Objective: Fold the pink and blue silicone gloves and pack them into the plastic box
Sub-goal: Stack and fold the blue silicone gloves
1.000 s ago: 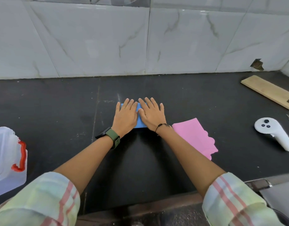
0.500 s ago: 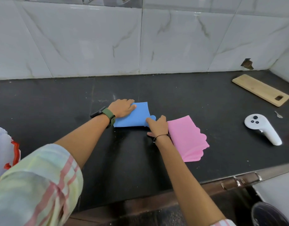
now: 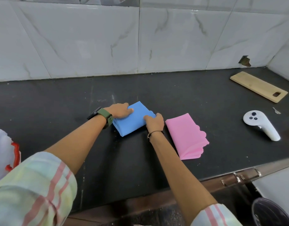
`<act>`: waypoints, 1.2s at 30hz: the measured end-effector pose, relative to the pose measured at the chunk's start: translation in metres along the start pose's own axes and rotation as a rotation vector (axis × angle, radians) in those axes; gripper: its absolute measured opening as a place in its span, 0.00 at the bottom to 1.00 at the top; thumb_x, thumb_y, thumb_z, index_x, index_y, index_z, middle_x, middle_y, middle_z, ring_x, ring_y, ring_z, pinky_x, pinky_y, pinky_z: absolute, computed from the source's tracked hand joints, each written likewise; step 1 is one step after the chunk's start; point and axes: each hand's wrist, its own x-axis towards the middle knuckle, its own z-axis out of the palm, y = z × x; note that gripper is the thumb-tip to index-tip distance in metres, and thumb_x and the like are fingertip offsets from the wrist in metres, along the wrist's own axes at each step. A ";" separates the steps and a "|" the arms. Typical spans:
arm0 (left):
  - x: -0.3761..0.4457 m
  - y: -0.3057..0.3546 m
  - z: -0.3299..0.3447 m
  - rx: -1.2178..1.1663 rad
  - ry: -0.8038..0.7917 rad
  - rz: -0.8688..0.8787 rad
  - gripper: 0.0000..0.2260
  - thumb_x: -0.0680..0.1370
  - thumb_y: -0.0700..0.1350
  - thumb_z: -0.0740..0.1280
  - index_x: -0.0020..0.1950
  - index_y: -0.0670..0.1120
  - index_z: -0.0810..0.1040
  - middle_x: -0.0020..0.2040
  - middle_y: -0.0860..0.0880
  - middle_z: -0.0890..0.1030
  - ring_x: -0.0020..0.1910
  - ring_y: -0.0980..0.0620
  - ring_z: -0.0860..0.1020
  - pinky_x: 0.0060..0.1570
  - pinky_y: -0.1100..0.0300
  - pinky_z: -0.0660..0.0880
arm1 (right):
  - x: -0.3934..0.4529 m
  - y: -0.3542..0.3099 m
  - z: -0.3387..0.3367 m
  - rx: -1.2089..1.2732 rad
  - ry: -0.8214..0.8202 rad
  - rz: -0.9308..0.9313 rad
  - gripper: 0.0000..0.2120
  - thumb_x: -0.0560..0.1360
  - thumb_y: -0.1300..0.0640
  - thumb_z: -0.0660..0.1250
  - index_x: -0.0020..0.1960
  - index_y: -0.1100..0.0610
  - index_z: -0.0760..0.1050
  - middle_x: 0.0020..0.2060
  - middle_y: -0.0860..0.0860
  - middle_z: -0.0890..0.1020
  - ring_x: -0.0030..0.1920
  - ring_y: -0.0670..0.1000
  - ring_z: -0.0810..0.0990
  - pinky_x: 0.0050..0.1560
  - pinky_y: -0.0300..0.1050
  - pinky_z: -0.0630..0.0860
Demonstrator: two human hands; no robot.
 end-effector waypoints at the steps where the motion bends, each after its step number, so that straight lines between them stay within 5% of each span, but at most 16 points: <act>1: -0.001 -0.002 0.005 -0.047 0.025 -0.002 0.22 0.81 0.57 0.51 0.66 0.42 0.65 0.64 0.41 0.74 0.56 0.43 0.74 0.52 0.53 0.69 | 0.002 -0.001 0.001 -0.013 0.004 -0.032 0.12 0.70 0.64 0.63 0.52 0.58 0.66 0.48 0.54 0.69 0.39 0.51 0.69 0.32 0.38 0.66; 6: -0.009 -0.004 0.026 -0.121 0.207 0.005 0.20 0.81 0.54 0.50 0.62 0.40 0.67 0.60 0.38 0.70 0.55 0.38 0.74 0.52 0.50 0.68 | 0.010 -0.005 0.007 -0.012 -0.036 -0.038 0.22 0.72 0.63 0.65 0.64 0.65 0.66 0.50 0.53 0.71 0.46 0.51 0.70 0.45 0.43 0.69; 10: -0.015 -0.001 0.031 -0.094 0.270 0.048 0.19 0.82 0.51 0.50 0.61 0.38 0.67 0.59 0.36 0.71 0.56 0.37 0.72 0.54 0.49 0.68 | 0.024 -0.018 0.004 -0.081 -0.215 0.036 0.22 0.70 0.61 0.68 0.62 0.67 0.69 0.57 0.60 0.78 0.52 0.57 0.78 0.52 0.51 0.78; 15: -0.016 0.004 0.026 -0.193 0.177 -0.004 0.25 0.81 0.56 0.50 0.75 0.48 0.54 0.72 0.40 0.63 0.64 0.38 0.71 0.61 0.48 0.68 | 0.041 -0.039 -0.002 -0.279 -0.328 0.078 0.16 0.72 0.64 0.68 0.58 0.64 0.70 0.58 0.61 0.78 0.56 0.60 0.79 0.55 0.56 0.79; 17: -0.016 0.008 0.019 -0.228 0.095 -0.001 0.24 0.80 0.56 0.52 0.73 0.47 0.60 0.69 0.40 0.68 0.62 0.40 0.73 0.62 0.49 0.70 | 0.047 -0.044 -0.006 -0.336 -0.345 0.095 0.10 0.73 0.66 0.65 0.53 0.63 0.70 0.58 0.62 0.77 0.55 0.60 0.79 0.55 0.57 0.79; 20: -0.025 0.015 0.015 -0.339 0.049 -0.034 0.20 0.80 0.54 0.53 0.65 0.44 0.68 0.62 0.43 0.74 0.55 0.46 0.75 0.53 0.55 0.71 | 0.054 -0.051 -0.010 -0.477 -0.389 0.110 0.07 0.74 0.65 0.62 0.52 0.62 0.69 0.53 0.61 0.77 0.52 0.59 0.78 0.52 0.55 0.80; 24: -0.047 0.026 0.031 -0.562 0.090 -0.131 0.16 0.80 0.49 0.53 0.60 0.41 0.70 0.61 0.41 0.74 0.51 0.45 0.74 0.47 0.55 0.71 | 0.054 -0.062 -0.013 -0.749 -0.522 0.093 0.09 0.76 0.64 0.59 0.55 0.60 0.70 0.50 0.59 0.75 0.46 0.58 0.76 0.36 0.48 0.77; 29: -0.085 0.049 0.062 -0.848 0.161 -0.235 0.13 0.80 0.44 0.52 0.60 0.39 0.65 0.59 0.40 0.73 0.54 0.39 0.77 0.46 0.42 0.81 | 0.051 -0.067 -0.019 -0.917 -0.787 0.086 0.13 0.76 0.70 0.56 0.56 0.62 0.74 0.51 0.58 0.78 0.49 0.58 0.78 0.51 0.53 0.77; 36: -0.114 0.063 0.086 -1.010 0.177 -0.264 0.05 0.80 0.44 0.55 0.53 0.43 0.64 0.55 0.43 0.74 0.51 0.42 0.79 0.39 0.46 0.82 | 0.030 -0.070 -0.025 -1.249 -0.963 -0.111 0.17 0.73 0.70 0.56 0.59 0.62 0.75 0.57 0.61 0.78 0.56 0.61 0.79 0.58 0.57 0.78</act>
